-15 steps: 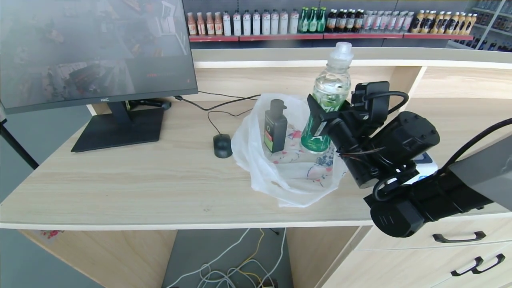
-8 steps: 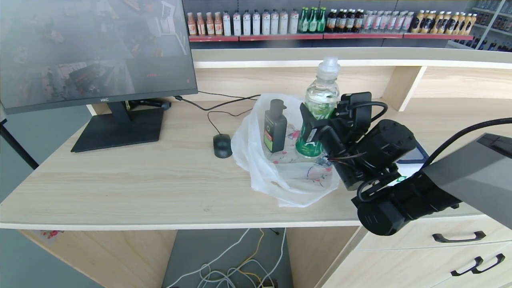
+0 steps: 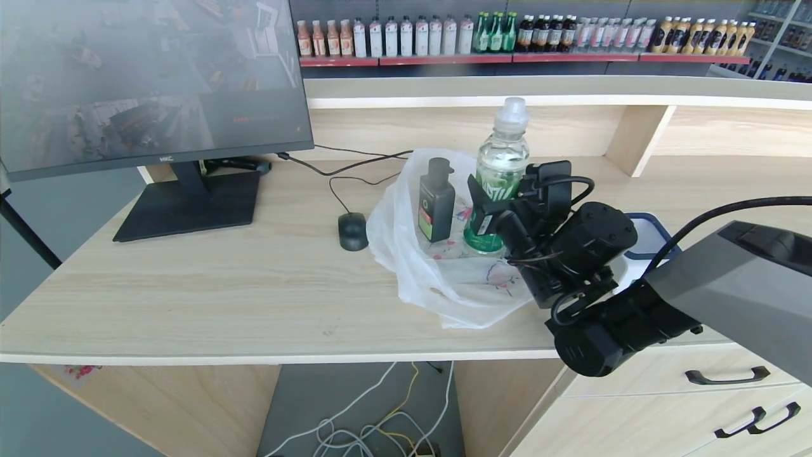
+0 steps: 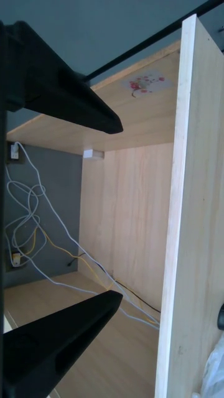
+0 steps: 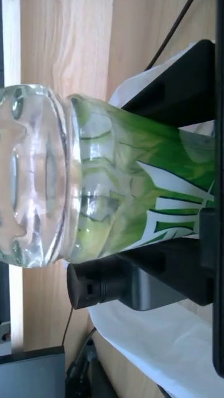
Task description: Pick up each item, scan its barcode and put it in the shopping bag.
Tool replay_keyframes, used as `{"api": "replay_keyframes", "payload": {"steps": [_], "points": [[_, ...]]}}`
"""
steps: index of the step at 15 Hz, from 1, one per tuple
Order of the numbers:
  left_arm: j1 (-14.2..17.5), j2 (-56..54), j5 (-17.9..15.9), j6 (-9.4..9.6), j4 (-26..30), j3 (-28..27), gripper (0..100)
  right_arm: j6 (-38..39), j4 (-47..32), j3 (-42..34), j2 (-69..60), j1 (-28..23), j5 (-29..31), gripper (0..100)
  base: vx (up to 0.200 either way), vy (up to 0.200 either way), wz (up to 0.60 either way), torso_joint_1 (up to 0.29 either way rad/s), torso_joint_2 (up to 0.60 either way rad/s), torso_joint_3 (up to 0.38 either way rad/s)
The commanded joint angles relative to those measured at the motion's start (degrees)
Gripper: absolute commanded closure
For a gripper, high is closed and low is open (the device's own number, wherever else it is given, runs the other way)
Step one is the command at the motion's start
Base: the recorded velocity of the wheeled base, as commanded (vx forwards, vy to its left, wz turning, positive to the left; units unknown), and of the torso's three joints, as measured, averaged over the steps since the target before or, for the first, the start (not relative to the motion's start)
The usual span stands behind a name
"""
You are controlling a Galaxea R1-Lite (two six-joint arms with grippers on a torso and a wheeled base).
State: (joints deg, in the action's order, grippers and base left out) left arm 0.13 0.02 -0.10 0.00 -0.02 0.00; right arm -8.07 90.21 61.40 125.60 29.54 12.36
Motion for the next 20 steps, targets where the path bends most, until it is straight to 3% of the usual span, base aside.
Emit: {"api": "replay_keyframes", "payload": {"steps": [1,19,20], "points": [[0.0,0.0,0.0,0.00,-0.1,0.0,0,0.1,-0.2,-0.2,1.1,0.0,0.0,100,0.000,0.000,0.00,0.000,0.00,0.000],[0.0,0.0,0.0,0.00,-0.1,0.0,0,0.2,-0.2,-0.6,2.4,-0.2,0.1,100,0.000,0.000,0.00,0.000,0.00,0.000],[0.0,0.0,0.0,0.00,-0.1,0.0,0,0.2,-0.2,-0.7,2.4,-0.2,0.1,0,0.000,0.000,0.00,0.000,0.00,0.000]]}}
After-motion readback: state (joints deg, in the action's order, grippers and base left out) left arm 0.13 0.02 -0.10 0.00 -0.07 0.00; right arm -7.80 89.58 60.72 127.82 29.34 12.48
